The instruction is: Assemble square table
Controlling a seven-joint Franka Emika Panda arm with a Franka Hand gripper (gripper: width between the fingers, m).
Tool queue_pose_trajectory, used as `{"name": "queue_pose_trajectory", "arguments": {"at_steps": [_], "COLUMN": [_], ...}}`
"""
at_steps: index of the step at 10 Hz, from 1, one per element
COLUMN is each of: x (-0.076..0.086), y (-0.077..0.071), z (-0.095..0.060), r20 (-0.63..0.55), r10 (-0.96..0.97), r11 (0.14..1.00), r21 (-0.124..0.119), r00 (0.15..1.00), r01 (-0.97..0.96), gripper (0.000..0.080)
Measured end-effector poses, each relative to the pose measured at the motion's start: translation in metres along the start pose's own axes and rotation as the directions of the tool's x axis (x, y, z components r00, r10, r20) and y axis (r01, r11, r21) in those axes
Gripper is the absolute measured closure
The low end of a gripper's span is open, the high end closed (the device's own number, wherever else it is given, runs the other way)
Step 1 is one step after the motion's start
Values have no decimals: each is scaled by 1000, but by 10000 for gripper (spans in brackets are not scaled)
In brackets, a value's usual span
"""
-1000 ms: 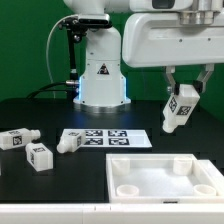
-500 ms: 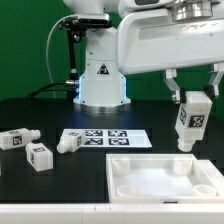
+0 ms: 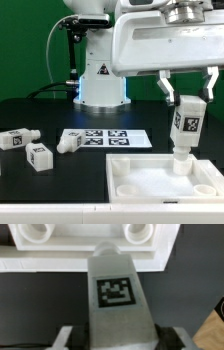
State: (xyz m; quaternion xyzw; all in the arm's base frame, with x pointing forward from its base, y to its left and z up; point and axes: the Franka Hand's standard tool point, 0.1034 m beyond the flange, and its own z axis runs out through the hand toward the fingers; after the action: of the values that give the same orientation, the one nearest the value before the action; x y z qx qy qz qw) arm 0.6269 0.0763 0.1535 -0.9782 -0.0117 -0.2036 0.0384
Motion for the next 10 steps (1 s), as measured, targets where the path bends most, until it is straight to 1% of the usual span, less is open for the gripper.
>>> {"name": "queue_pose_trajectory", "arguments": {"at_steps": [1, 2, 3, 4, 5, 8, 9, 10], "x": [6, 12, 10, 4, 5, 3, -3, -7], "y": [-1, -5, -16, -23, -20, -18, -15, -16], "z": [1, 5, 12, 18, 16, 19, 26, 31], "r20": [-12, -35, -52, -38, -41, -45, -52, -47], "r10": [15, 43, 61, 69, 71, 71, 71, 71], "r11": [1000, 999, 998, 997, 997, 997, 997, 997], "r21": [5, 15, 20, 25, 23, 19, 11, 10], "r00": [1000, 998, 997, 997, 997, 996, 996, 996], "r01": [-15, -43, -60, -68, -70, -70, -70, -71], "gripper": [511, 511, 511, 511, 511, 511, 511, 511]}}
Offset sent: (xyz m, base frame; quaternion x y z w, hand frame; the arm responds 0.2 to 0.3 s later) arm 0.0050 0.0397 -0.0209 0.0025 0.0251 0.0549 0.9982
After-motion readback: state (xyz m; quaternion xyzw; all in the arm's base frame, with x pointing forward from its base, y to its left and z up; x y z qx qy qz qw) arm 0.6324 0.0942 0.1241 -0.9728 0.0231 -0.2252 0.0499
